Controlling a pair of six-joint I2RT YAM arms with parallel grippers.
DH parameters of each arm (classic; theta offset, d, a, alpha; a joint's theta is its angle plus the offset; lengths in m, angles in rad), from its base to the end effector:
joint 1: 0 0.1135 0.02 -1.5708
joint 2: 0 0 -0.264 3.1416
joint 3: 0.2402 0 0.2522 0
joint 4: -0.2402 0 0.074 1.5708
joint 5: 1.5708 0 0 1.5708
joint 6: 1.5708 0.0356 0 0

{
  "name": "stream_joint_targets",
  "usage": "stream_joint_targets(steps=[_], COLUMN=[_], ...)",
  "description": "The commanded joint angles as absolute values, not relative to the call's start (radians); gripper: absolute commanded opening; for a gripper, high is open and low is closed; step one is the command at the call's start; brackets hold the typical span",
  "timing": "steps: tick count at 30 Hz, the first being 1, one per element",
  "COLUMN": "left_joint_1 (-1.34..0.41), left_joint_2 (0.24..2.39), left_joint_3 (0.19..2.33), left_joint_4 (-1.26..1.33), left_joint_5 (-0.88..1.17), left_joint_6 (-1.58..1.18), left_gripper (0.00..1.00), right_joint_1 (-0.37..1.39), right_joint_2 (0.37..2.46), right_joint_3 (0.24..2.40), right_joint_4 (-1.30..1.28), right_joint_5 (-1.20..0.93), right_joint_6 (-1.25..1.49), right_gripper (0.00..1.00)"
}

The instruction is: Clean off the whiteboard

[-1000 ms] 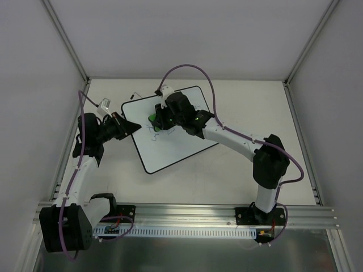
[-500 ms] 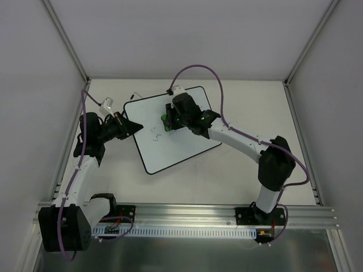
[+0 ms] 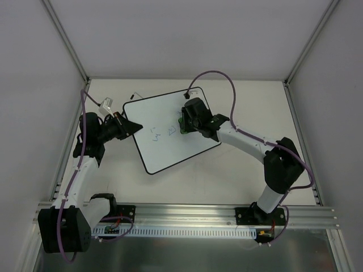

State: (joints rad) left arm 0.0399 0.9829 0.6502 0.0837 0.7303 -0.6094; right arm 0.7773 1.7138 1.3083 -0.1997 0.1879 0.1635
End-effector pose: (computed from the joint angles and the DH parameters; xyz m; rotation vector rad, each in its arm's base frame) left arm 0.2229 -0.0149 0.2851 -0.0673 1.8831 -1.0572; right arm 0.2869 0.2730 0.2713 -0.5561 2.1113 0.3349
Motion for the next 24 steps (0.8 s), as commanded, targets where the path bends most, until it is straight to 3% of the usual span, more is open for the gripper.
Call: stream_joint_targets(steps=[1, 9, 14, 24], left_joint_1=[0.005, 0.005, 0.006, 0.006], left_joint_2=[0.957, 0.956, 0.951, 0.946], left_joint_3=[0.683, 0.678, 0.678, 0.686], left_joint_4=[0.112, 0.112, 0.112, 0.106], left_joint_5=[0.719, 0.707, 0.696, 0.681], left_joint_6=[-0.414, -0.428, -0.433, -0.44], left_gripper=[0.0, 0.0, 0.0, 0.0], right_joint_1=[0.893, 1.028, 1.049, 0.901], right_joint_2=[1.735, 1.805, 1.824, 1.635], right_joint_3=[1.368, 1.465, 1.48, 1.168], right_joint_4=[-0.106, -0.035, -0.063, -0.081], right_joint_5=[0.074, -0.029, 0.056, 0.33], right_joint_6=[0.224, 0.268, 0.253, 0.344], right_gripper=[0.0, 0.0, 0.0, 0.0])
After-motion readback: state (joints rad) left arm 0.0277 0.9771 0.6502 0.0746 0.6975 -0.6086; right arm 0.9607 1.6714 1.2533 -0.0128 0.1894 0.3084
